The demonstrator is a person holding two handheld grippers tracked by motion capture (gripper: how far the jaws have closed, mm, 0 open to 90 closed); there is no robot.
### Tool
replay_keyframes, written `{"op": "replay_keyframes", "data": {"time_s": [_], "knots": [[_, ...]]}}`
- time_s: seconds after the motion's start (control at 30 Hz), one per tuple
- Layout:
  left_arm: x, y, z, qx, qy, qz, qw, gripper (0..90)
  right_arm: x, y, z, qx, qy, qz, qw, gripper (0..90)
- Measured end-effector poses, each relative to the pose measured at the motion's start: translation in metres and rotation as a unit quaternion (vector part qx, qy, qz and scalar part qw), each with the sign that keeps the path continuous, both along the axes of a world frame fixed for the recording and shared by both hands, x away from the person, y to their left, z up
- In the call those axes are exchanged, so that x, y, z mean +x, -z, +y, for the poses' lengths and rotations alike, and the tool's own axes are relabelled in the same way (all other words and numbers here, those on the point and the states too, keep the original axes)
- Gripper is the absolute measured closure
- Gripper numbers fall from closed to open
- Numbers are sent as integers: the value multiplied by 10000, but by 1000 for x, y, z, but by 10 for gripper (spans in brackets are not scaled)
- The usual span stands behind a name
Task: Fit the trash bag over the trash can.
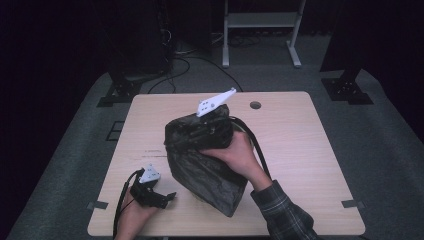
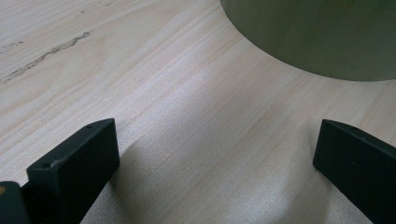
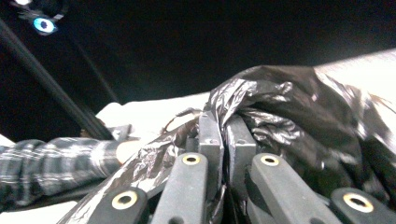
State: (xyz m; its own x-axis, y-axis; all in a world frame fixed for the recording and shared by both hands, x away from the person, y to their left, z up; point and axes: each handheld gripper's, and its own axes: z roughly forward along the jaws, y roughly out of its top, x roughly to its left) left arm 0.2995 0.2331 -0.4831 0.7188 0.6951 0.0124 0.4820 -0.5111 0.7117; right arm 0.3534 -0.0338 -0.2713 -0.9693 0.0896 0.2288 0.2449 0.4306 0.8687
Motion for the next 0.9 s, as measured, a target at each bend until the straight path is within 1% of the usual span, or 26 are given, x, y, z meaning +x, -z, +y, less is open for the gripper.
{"op": "replay_keyframes", "data": {"time_s": [0.1,0.17,0.2,0.27,0.3,0.33,0.37,0.43,0.47,0.53,0.63,0.67,0.73,0.8,0.87,0.9], "knots": [[0,0,0,-4,-7,-11,10000,0,6,3,-14,-154,265,33,9995,854],[0,0,0,-11,28,-5,10000,0,9,4,-21,-210,383,19,9990,844],[0,0,1,-17,26,5,10000,0,11,4,-25,-296,478,-13,9984,845],[1,-3,1,-33,35,57,10000,0,14,4,-31,-392,597,13,9974,844],[0,-7,2,-91,12,17,10000,0,16,4,-33,-429,638,20,9970,842],[-1,-12,4,-207,5,-76,9998,0,18,4,-35,-462,643,36,9969,842],[-2,-18,5,-300,2,-148,9994,0,19,5,-36,-564,673,40,9961,837],[-4,-29,8,-417,15,-243,9988,0,20,6,-37,-711,691,58,9951,786],[-6,-37,9,-499,28,-333,9982,0,20,6,-37,-752,678,76,9948,760],[-9,-50,11,-639,37,-490,9967,0,21,8,-38,-857,763,70,9934,641],[-11,-67,13,-712,106,-617,9955,0,23,8,-41,-826,827,51,9931,519],[-12,-74,13,-715,132,-692,9950,0,23,7,-42,-803,835,51,9933,493],[-14,-86,14,-737,157,-770,9942,0,24,6,-44,-742,856,65,9935,431],[-17,-99,15,-740,201,-839,9935,0,24,5,-45,-678,831,55,9942,404],[-20,-110,16,-791,297,-900,9924,0,23,3,-46,-645,869,-3,9941,369],[-21,-114,16,-817,354,-920,9918,28,23,3,-47,-608,857,-18,9945,356]]}}
